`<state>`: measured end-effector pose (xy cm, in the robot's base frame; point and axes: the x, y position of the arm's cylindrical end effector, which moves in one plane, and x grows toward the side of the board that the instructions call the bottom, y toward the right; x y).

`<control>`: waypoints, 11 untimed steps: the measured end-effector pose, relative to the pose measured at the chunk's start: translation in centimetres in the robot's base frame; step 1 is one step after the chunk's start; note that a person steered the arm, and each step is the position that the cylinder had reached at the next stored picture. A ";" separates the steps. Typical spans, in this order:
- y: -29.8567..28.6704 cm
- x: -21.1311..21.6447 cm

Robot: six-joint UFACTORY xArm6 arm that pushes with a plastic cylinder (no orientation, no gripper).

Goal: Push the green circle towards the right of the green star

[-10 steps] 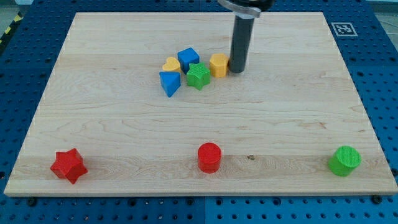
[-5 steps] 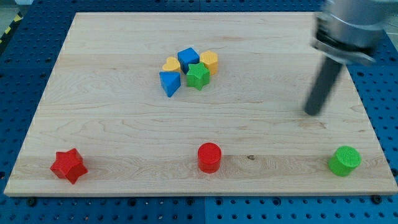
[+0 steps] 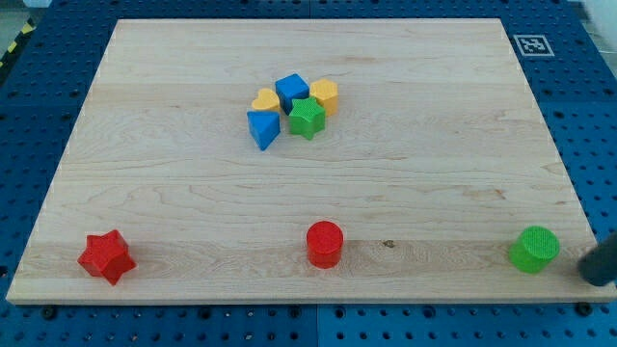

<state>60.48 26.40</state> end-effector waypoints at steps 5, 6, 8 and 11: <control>-14.9 -6.9; -18.2 -9.5; -21.1 -9.6; -25.0 -9.3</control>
<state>51.23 1.37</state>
